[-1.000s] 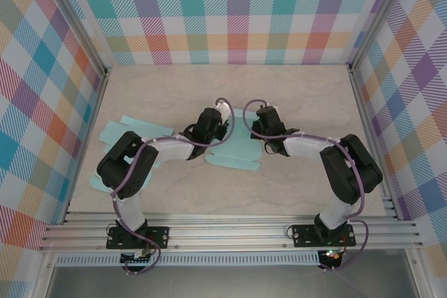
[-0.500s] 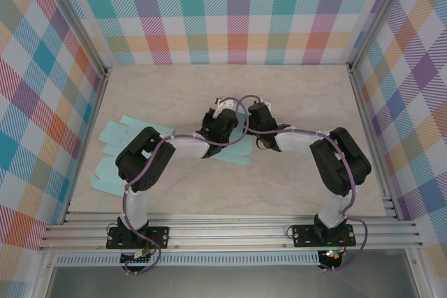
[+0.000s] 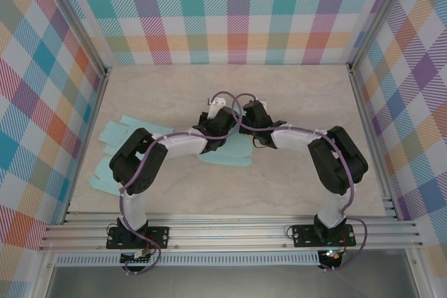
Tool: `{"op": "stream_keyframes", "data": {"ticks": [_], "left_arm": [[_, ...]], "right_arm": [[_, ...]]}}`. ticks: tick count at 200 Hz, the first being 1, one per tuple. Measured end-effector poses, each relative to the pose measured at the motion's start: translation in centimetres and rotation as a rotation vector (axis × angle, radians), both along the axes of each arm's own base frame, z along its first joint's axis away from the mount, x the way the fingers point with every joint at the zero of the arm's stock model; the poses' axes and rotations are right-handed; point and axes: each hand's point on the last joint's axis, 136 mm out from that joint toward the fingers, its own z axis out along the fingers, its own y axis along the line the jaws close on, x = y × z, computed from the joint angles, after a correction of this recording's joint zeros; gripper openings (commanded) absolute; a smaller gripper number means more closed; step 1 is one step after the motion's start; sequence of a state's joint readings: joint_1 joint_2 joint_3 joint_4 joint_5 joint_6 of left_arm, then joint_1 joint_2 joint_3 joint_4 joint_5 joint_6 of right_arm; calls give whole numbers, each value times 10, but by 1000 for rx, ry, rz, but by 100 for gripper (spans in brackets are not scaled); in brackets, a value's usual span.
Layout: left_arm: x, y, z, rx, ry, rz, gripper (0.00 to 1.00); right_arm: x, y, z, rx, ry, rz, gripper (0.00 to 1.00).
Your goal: Fold the paper box
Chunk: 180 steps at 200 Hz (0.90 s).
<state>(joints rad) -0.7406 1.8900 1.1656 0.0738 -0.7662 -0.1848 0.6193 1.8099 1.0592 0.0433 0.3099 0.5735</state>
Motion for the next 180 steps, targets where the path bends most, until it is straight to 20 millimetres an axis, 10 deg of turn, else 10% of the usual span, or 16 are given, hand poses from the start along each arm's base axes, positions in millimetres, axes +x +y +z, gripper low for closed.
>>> {"op": "stream_keyframes", "data": {"ticks": [105, 180], "left_arm": [[-61, 2, 66, -385, 35, -126, 99], [-86, 32, 108, -516, 46, -108, 100]], "right_arm": [[-26, -19, 1, -106, 160, -14, 0], [-66, -51, 4, -172, 454, 111, 0]]}}
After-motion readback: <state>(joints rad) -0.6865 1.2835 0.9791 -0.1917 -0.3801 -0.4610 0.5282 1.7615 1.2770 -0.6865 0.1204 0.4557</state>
